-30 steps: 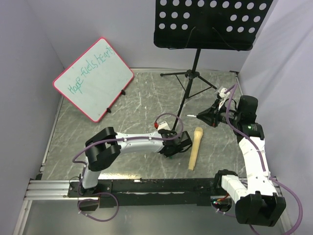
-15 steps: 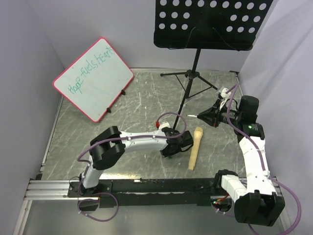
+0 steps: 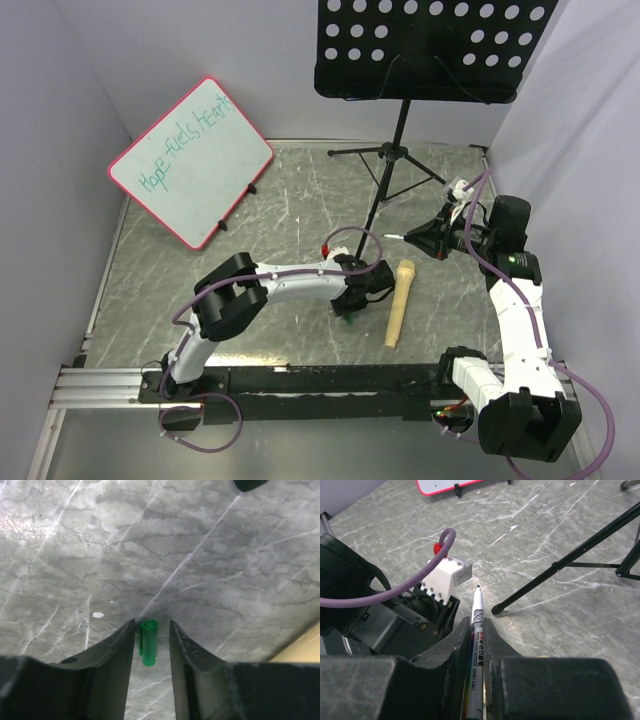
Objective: Write a sentence on the whiteboard
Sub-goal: Pick up the pen cap from the center of the board.
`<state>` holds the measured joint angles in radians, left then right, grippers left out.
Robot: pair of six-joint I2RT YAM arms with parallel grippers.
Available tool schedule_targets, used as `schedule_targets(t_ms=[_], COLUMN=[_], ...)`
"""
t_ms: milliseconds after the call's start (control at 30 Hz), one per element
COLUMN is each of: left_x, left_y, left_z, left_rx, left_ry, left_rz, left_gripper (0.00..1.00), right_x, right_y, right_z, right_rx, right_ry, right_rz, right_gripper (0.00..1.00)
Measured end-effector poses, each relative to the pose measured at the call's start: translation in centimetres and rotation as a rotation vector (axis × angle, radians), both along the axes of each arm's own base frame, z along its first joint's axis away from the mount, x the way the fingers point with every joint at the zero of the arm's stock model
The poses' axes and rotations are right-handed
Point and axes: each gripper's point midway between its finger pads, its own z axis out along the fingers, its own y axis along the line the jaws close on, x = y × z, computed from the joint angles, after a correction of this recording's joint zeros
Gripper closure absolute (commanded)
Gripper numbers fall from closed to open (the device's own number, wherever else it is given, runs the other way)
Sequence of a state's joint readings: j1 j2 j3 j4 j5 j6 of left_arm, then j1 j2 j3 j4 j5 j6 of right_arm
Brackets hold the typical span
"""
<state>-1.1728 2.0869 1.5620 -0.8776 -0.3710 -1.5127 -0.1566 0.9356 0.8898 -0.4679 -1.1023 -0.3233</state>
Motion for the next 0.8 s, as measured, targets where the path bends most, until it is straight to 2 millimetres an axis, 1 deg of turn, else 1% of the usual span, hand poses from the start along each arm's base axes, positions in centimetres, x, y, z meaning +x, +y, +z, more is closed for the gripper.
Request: schedule_targets(t_ms=[33,67,133,300,433,500,600,667,800], left_x=[-0.1,-0.1,-0.2,-0.3,-0.1,-0.1,0.1,0.5,2.2], left_y=[0.0,0.0,0.0,-0.2,-0.2,0.2,1.8,3.1,4.9], left_z=[-0.1,-0.1,-0.1,-0.1,-0.1,0.0,0.2,0.7,3.1], left_rx=[0.002,0.004,0.006,0.006,-0.006,-0.028,-0.069,-0.121,-0.275], left_ry=[0.003,0.007,0.012,0.022,0.021,0.019,0.022,0.022,-0.010], left_rz=[-0.002,-0.007,-0.010,-0.010,-0.004,0.008,0.041,0.076,0.152], left_gripper=[0.66,0.71,0.72,0.79,0.81,0.82,0.83,0.84,0.83], right_x=[0.0,0.0,0.0,0.0,0.0,0.0,0.0,-0.1,-0.5], right_y=[0.0,0.0,0.0,-0.1,-0.2,-0.2,-0.2,-0.2,0.1], right_z=[0.0,0.0,0.0,0.0,0.1,0.1,0.1,0.1,-0.2], right_rx=[0.001,0.001,0.001,0.003,0.005,0.006,0.008,0.011,0.027], right_ry=[0.001,0.000,0.000,0.001,0.001,0.001,0.002,0.003,0.015], right_rz=[0.001,0.000,0.000,-0.004,-0.004,-0.003,-0.002,0.000,0.022], right_gripper=[1.00,1.00,1.00,1.00,1.00,1.00,1.00,1.00,1.00])
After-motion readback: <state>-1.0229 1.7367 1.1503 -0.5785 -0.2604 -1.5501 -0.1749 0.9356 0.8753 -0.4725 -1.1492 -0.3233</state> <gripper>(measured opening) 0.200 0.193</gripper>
